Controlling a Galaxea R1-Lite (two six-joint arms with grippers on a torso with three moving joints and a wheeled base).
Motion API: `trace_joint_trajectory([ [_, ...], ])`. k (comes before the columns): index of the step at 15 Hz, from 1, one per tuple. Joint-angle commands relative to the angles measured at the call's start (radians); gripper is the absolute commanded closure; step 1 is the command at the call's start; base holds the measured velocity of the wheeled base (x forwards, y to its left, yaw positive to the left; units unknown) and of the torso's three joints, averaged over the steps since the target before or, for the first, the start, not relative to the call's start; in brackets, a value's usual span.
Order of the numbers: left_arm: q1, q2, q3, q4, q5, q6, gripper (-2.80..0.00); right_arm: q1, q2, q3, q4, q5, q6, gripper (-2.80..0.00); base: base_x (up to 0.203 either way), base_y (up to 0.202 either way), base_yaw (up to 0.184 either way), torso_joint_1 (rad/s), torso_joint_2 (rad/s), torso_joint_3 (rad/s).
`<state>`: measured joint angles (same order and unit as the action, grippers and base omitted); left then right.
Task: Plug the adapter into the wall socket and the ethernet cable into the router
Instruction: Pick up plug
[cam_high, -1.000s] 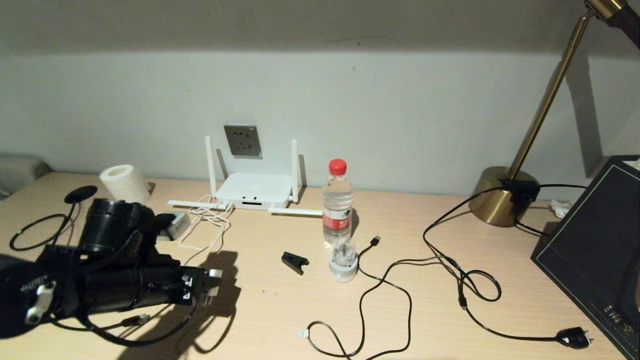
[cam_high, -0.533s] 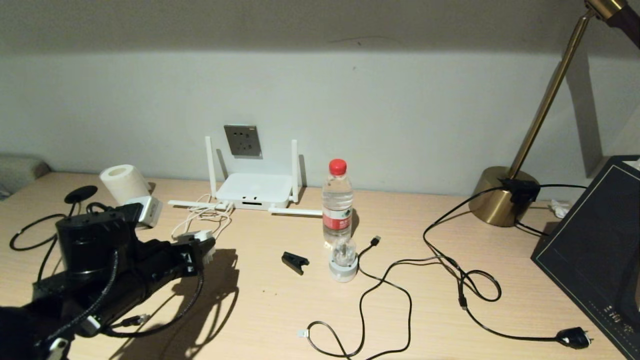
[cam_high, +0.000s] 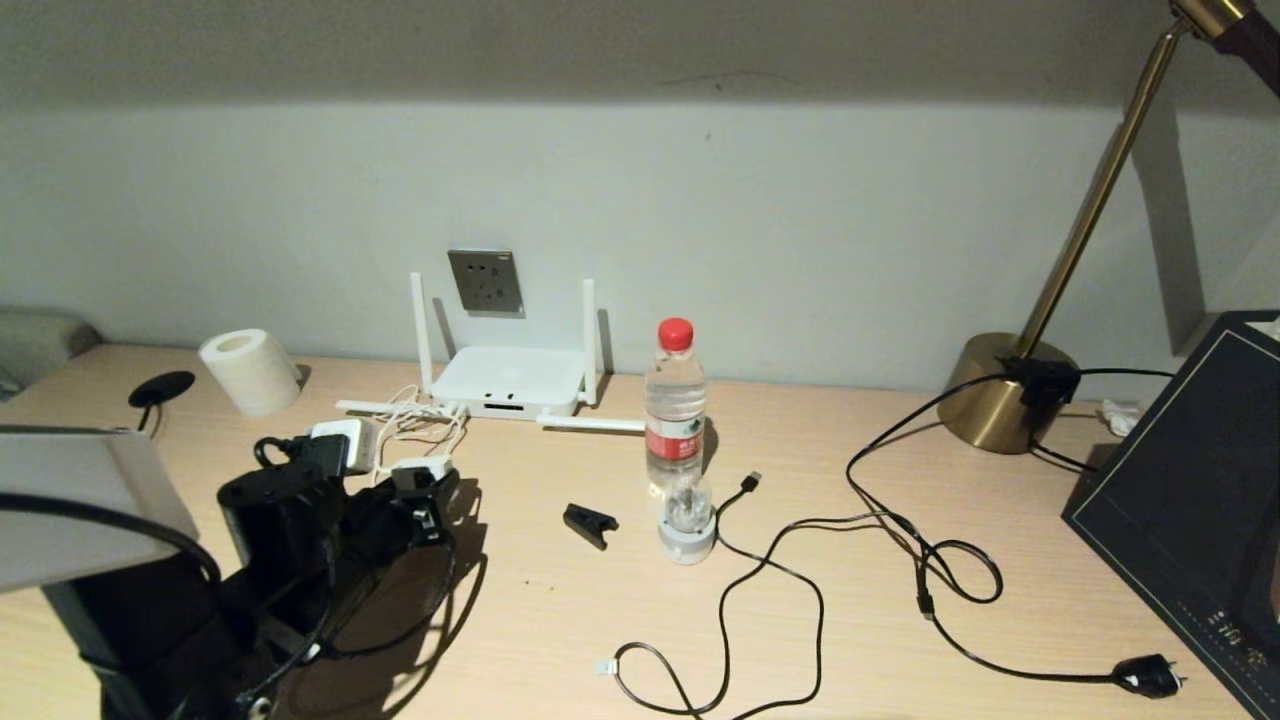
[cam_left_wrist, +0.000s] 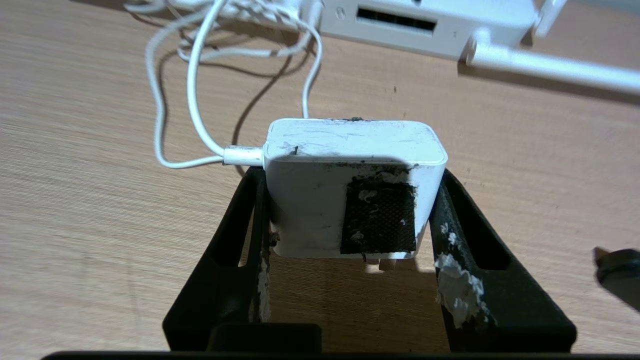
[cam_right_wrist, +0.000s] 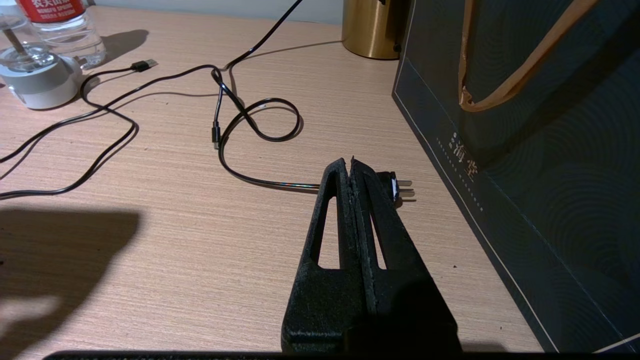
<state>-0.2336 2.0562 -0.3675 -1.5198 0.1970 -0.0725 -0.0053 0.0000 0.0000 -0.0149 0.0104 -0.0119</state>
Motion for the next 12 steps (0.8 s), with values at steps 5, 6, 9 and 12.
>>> trace_joint_trajectory([
  [5, -0.021, 0.109, -0.141, -0.010, 0.004, 0.020, 0.00, -0.001, 0.002, 0.005, 0.000, 0.000, 0.000, 0.00, 0.000, 0.000, 0.000, 0.000, 0.00, 0.000],
  [6, -0.026, 0.101, -0.141, -0.010, 0.006, 0.022, 0.00, 0.000, 0.002, 0.005, 0.000, 0.000, 0.000, 0.00, 0.000, 0.000, 0.000, 0.000, 0.00, 0.000],
  [9, -0.032, 0.065, -0.155, -0.010, 0.004, 0.023, 0.00, 0.000, 0.002, 0.005, 0.000, 0.000, 0.000, 0.00, 0.000, 0.000, 0.000, 0.000, 0.00, 0.000],
  [12, -0.032, 0.109, -0.229, -0.010, -0.013, 0.037, 0.00, -0.001, 0.002, 0.005, -0.001, 0.000, 0.000, 0.00, 0.000, 0.000, 0.000, 0.000, 0.00, 0.000],
])
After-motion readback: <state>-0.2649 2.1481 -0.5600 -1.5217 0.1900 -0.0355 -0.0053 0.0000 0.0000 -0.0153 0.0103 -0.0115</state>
